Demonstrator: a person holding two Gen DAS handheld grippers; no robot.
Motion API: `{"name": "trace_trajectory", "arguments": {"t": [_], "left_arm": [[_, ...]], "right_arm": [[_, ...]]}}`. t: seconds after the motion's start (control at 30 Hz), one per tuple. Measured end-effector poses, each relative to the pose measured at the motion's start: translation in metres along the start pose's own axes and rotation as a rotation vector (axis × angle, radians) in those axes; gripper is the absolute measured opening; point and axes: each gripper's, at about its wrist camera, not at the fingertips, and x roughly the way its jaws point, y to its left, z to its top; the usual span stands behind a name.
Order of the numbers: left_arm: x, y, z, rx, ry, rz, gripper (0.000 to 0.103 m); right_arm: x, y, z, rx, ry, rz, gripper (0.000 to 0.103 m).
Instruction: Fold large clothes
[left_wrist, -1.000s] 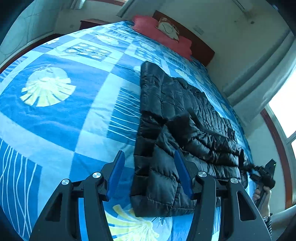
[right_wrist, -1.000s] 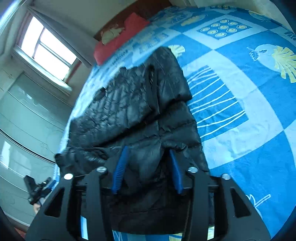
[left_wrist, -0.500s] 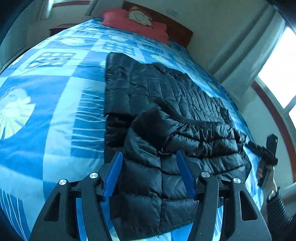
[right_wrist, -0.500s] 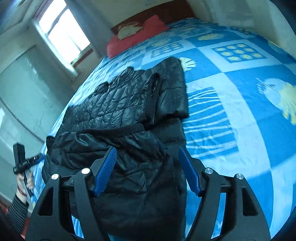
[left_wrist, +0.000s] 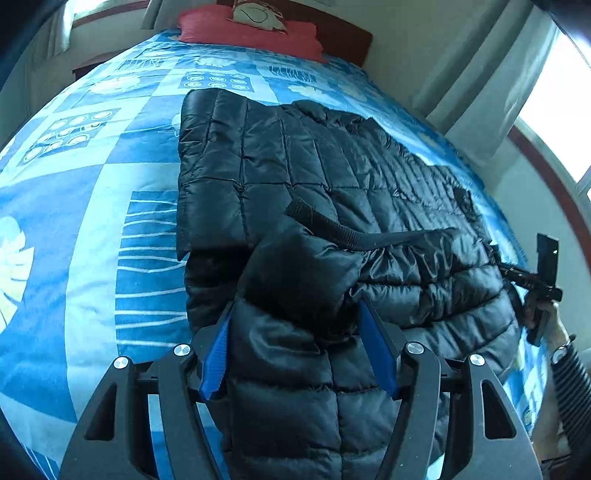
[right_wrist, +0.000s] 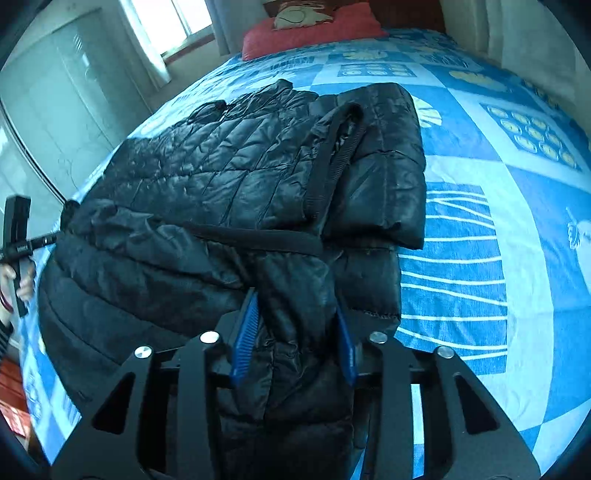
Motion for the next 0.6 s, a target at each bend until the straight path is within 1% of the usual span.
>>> {"name": "trace_trajectory", "arguments": {"t": [0.03,0.1,0.17,0.2,0.27,0.3,0.37,0.5,0.53,0.6], "left_arm": [[0.001,0.000,0.000,0.000,0.002,-0.003,0.064],[0.001,0.000,-0.001,0.000,-0.002,-0.007,0.060],[0.001,-0.005,-0.002,0.028,0.001,0.032,0.044],[0.002,-0.007,-0.001,0.044,0.001,0.055,0.040],[-0.001,-0.015,-0.003,0.093,-0.012,0.095,0.029],[-0.003,-0.019,-0.004,0.113,-0.018,0.114,0.026],[-0.006,-0.025,-0.006,0.144,-0.026,0.150,0.021],[-0.009,-0.036,-0.008,0.178,-0.044,0.204,0.017],[-0.012,-0.040,-0.010,0.189,-0.052,0.226,0.016],[-0.019,-0.045,-0.011,0.198,-0.069,0.245,0.015]], "right_arm": [[0.000,0.001,-0.001,0.000,-0.005,0.000,0.030],[-0.001,0.003,-0.002,0.000,-0.014,-0.009,0.027],[-0.003,0.006,-0.004,-0.007,-0.024,-0.021,0.023],[-0.004,0.008,-0.005,-0.012,-0.029,-0.029,0.020],[-0.006,0.012,-0.006,-0.019,-0.036,-0.043,0.018],[-0.007,0.014,-0.007,-0.026,-0.040,-0.051,0.017],[-0.009,0.017,-0.008,-0.032,-0.048,-0.066,0.015],[-0.016,0.022,-0.010,-0.032,-0.071,-0.089,0.012],[-0.018,0.024,-0.010,-0.034,-0.081,-0.095,0.011],[-0.029,0.029,-0.011,-0.036,-0.113,-0.102,0.010]]}}
